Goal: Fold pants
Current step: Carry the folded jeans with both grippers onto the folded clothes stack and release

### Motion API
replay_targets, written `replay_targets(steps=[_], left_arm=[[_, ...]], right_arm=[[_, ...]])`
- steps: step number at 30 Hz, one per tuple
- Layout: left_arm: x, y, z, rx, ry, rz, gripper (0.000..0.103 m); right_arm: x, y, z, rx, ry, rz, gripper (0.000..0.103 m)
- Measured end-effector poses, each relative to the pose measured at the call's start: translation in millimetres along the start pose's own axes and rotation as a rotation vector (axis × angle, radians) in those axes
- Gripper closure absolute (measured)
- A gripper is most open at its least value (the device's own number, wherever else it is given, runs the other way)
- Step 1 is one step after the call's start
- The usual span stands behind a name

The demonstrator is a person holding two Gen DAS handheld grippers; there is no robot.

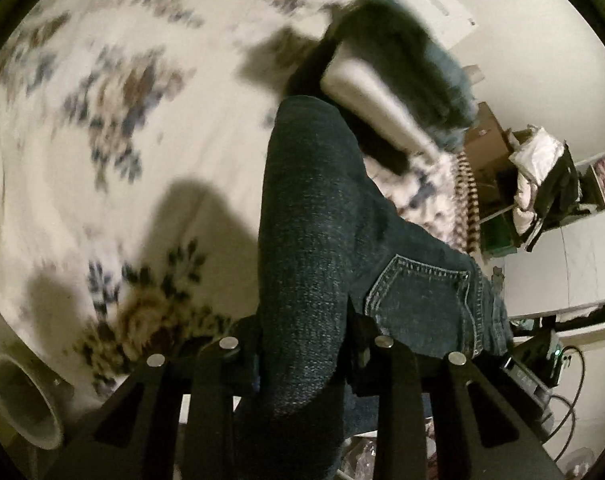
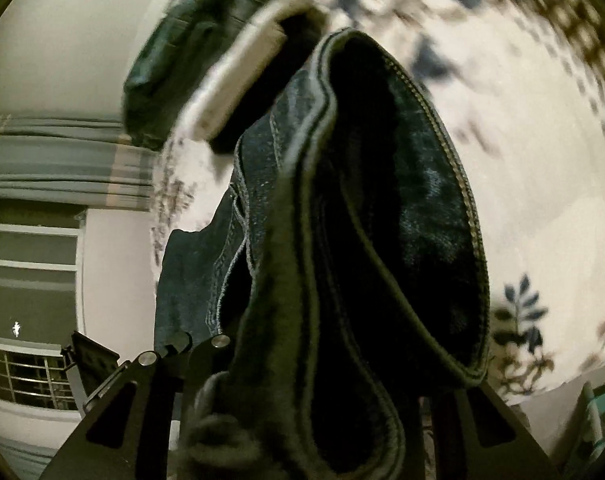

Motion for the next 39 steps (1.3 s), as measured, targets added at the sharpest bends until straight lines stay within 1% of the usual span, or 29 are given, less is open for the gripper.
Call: replay_targets(steps=[1,4,7,9,10,12,13,14,16,17,19,21,24,25,26,29,31,33,34,37,38,39], left_arm=[[-9.7,10.8,-7.3,-0.004,-0.005,0.014,0.077],[-40.4,49.8,-27.2,-0.021,-0.021,0.048,0.077],[-72.1,95.4,-41.5,-0.054,-0.034,0.086,0.077],[-89.6,126.6,-48.1,-0.074,-0.05,0.1,0.077],[-99.9,148.1,-49.8,-0.082,-0.062,0.109,0.077],[-114.8,180.7,-49.2,-0.094,-0.072,0.132,0.077],[-121.6,197.0,-47.4,-0.1,-0.075,0.145,0.077],[-129.4,215.4,-44.0,-0.106,-0.072,0.164,0.077],[-141.0,250.9,-33.7,-0.11,-0.076,0.184,0.077],[-144.9,265.7,-27.8,-0.11,-0.075,0.193,0.077],[-150.4,296.3,-12.5,-0.11,-0.075,0.199,0.077],[-154.1,323.5,3.4,-0.104,-0.067,0.197,0.077],[-156.1,354.2,25.0,-0.097,-0.053,0.195,0.077],[-154.4,364.7,35.8,-0.09,-0.049,0.19,0.077],[-151.9,372.5,45.2,-0.083,-0.041,0.184,0.077],[-141.1,382.2,68.4,-0.065,-0.018,0.171,0.077],[-131.3,381.9,83.2,-0.042,0.011,0.157,0.076],[-121.0,376.0,98.3,0.006,0.065,0.145,0.075],[-115.9,372.3,101.4,0.018,0.076,0.129,0.072],[-114.2,361.7,102.7,0.036,0.123,0.139,0.068],[-115.7,357.6,101.5,0.041,0.139,0.148,0.065],[-117.8,354.4,99.3,0.039,0.155,0.157,0.064]], right_arm=[[10.2,5.5,-7.6,-0.005,0.004,-0.009,0.069],[61.0,39.5,-32.2,-0.027,0.018,-0.038,0.069],[100.9,72.6,-56.0,-0.058,0.033,-0.071,0.07],[131.4,98.7,-60.5,-0.083,0.043,-0.081,0.069],[147.3,113.9,-63.6,-0.1,0.049,-0.084,0.069],[188.6,163.1,-52.8,-0.129,0.056,-0.079,0.069],[198.0,176.1,-54.7,-0.142,0.059,-0.077,0.069],[215.9,197.3,-51.0,-0.158,0.067,-0.067,0.069],[231.4,223.5,-46.9,-0.182,0.075,-0.064,0.069],[236.8,228.1,-46.0,-0.188,0.073,-0.066,0.069],[252.5,261.6,-35.7,-0.201,0.074,-0.061,0.069],[264.1,293.7,-23.0,-0.211,0.079,-0.051,0.069],[276.7,340.3,1.2,-0.212,0.073,-0.045,0.069],[277.6,350.6,9.2,-0.209,0.078,-0.04,0.069],[279.2,367.7,21.3,-0.202,0.081,-0.032,0.069],[272.0,392.4,50.6,-0.176,0.085,-0.015,0.069],[265.9,404.0,70.3,-0.149,0.082,-0.014,0.069],[254.8,411.6,92.6,-0.106,0.065,-0.016,0.069],[247.9,413.0,103.0,-0.075,0.047,-0.018,0.067],[233.6,409.9,115.3,-0.011,-0.014,-0.023,0.05],[230.6,408.5,115.6,0.003,-0.042,-0.028,0.043],[228.2,407.0,115.5,0.018,-0.063,-0.03,0.04]])
Point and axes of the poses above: each gripper's, at about its wrist camera, not at the fingertips, and z roughly the way its jaws point, x to its left, y to its top, the point moved 4 cm from there along z, roughly the way its jaws point, and after that the axes turned 3 degrees about -y, right-handed, at the moved point
